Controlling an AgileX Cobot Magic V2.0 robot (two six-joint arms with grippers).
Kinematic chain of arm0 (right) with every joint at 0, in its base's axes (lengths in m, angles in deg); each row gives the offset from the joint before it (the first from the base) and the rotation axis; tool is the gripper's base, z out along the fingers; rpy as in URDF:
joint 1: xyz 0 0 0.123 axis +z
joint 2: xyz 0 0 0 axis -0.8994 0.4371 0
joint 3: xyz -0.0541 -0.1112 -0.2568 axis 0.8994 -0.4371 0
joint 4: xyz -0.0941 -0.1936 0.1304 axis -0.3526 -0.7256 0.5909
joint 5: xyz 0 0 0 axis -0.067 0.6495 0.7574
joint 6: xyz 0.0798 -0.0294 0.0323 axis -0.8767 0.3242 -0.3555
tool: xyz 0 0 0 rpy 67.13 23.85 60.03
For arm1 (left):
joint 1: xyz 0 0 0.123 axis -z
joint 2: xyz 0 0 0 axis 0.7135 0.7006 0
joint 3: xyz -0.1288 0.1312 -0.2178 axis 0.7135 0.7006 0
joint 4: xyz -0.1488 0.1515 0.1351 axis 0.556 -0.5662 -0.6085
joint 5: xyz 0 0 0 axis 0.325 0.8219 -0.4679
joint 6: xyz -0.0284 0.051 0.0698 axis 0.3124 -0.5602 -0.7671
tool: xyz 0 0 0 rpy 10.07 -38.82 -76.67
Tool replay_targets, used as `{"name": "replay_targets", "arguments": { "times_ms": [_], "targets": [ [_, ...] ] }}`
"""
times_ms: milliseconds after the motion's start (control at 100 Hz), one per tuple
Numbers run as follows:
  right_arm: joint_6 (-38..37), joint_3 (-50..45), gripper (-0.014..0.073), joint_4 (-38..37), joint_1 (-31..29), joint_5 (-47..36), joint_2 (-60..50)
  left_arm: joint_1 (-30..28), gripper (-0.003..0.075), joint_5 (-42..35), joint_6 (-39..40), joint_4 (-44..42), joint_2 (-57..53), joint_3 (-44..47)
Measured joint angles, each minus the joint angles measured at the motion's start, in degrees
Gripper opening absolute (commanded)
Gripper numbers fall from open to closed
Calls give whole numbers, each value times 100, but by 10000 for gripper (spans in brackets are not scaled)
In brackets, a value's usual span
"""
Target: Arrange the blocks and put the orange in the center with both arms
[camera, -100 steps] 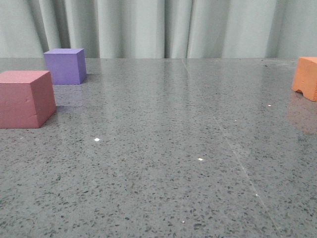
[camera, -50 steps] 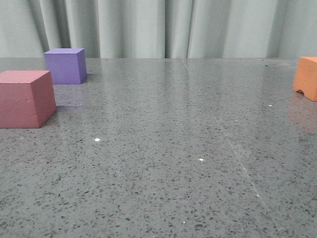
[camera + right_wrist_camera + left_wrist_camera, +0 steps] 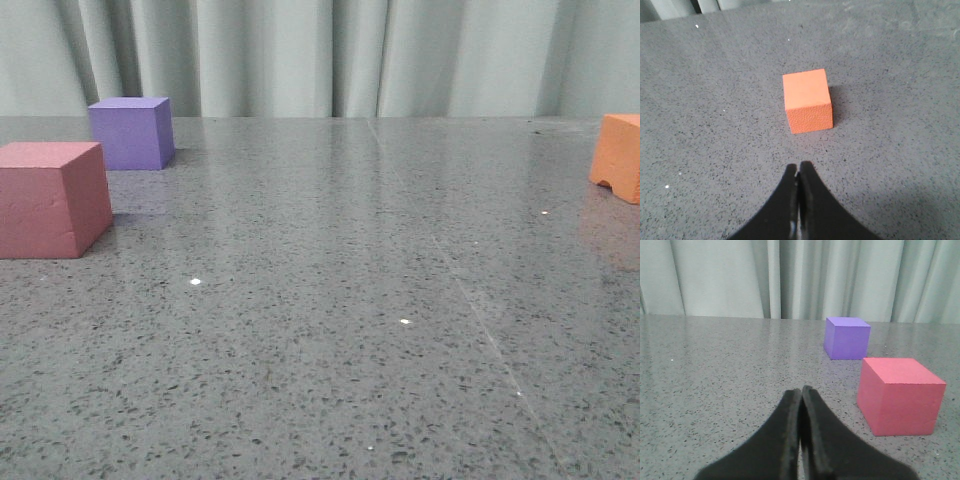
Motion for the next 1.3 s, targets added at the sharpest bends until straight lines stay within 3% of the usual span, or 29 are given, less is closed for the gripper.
{"name": "replay_targets", "arguments": {
  "times_ms": [210,300,420,510,630,980,1300],
  "targets": [
    [0,95,-62,0,0,-76,986,0,-19,0,0,0,0,0],
    [0,95,-4,0,0,-90,1277,0,-19,0,0,0,0,0],
    [0,95,187,0,0,-90,1476,0,-19,0,0,0,0,0],
    [0,95,418,0,0,-90,1500,0,-19,0,0,0,0,0],
    [0,105,663,0,0,-93,1500,0,-19,0,0,0,0,0],
    [44,357,636,0,0,-359,1619,0,-19,0,0,0,0,0],
    [563,1300,636,0,0,-611,2749,0,-19,0,0,0,0,0]
  ]
}}
